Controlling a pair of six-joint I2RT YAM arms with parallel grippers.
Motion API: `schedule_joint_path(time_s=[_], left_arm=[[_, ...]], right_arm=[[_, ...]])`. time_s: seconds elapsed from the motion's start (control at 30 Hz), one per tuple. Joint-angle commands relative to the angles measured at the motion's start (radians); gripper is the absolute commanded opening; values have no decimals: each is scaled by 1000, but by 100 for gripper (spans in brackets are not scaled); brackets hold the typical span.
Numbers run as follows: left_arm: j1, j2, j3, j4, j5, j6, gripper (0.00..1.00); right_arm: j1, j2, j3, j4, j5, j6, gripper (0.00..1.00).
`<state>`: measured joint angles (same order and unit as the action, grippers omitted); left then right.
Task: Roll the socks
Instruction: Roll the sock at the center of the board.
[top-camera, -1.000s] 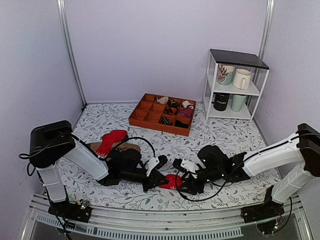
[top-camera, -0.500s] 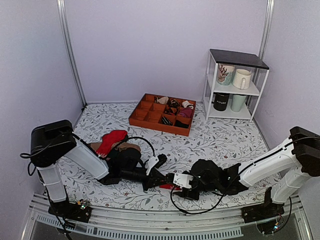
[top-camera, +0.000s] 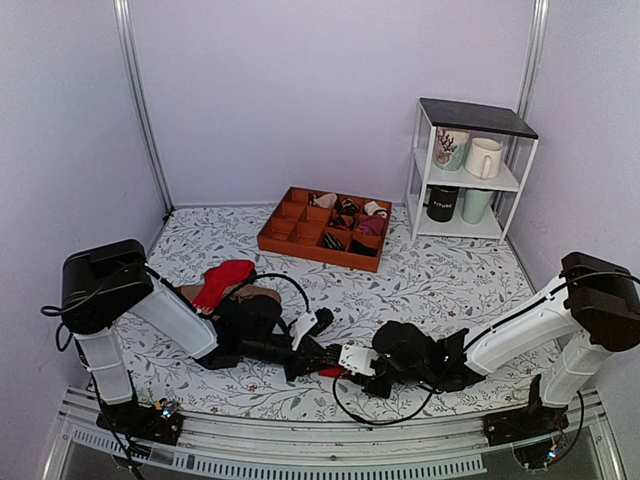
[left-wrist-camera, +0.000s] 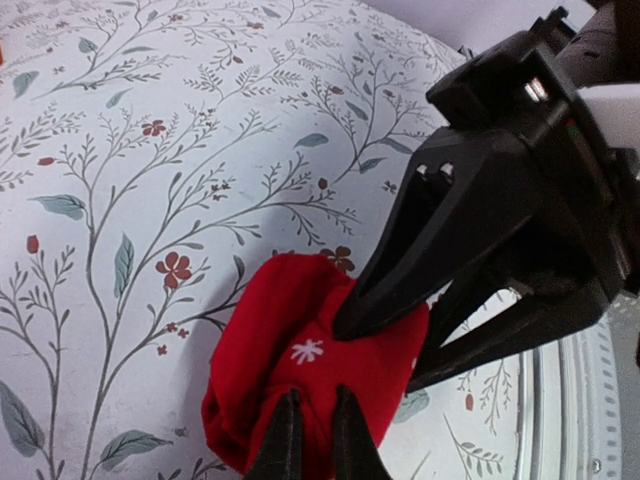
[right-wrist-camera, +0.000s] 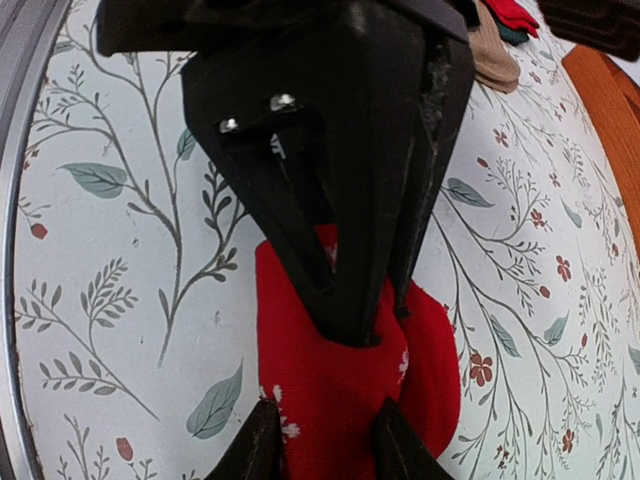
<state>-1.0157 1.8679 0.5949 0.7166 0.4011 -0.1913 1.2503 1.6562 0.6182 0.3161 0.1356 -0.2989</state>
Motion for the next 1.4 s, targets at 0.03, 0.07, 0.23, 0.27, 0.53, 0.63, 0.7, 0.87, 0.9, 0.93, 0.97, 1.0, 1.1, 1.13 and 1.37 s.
schedule_joint_path(time_s=[0.03,0.07,0.23,0.27,0.53,0.63,0.7,0.87,0.9,0.93,0.97,1.0,1.1,1.13,1.37], left_arm=[[-2,68,-57,-277,-1,20,14],[-3,56,-63,-266,-3,22,36],[-4,-83,-103,-202,-56,70,73],[-4,-117,-110,-193,-59,87,74],[-51,-318,-253,19,-139,202,73],[-80,-316,-288,112,-164,241,74],[-87,-298,-302,183,-169,271,75],[-84,-216,-273,252,-154,331,74],[-80,-199,-262,255,-141,334,74],[-77,-178,-252,258,-131,335,73],[-74,-159,-240,261,-122,333,72],[-70,-137,-231,262,-112,330,71],[-60,-107,-216,262,-83,318,65],[-60,-98,-216,263,-74,311,62],[-57,-74,-202,236,-40,289,33]], right_arm=[[6,82,30,-46,-45,70,22],[6,89,32,-58,-61,81,20],[-13,87,11,-90,-186,178,17],[-22,85,7,-96,-217,203,17],[-125,82,-6,-161,-453,330,17],[-144,98,3,-198,-501,355,17],[-152,112,11,-215,-521,363,16],[-153,150,46,-256,-527,375,16],[-156,156,50,-259,-525,377,17],[-155,160,55,-262,-524,377,16],[-155,163,55,-264,-523,377,16],[-156,163,55,-263,-520,377,17],[-155,160,55,-262,-514,380,17],[-155,159,54,-263,-513,381,17],[-157,174,60,-264,-521,386,17]])
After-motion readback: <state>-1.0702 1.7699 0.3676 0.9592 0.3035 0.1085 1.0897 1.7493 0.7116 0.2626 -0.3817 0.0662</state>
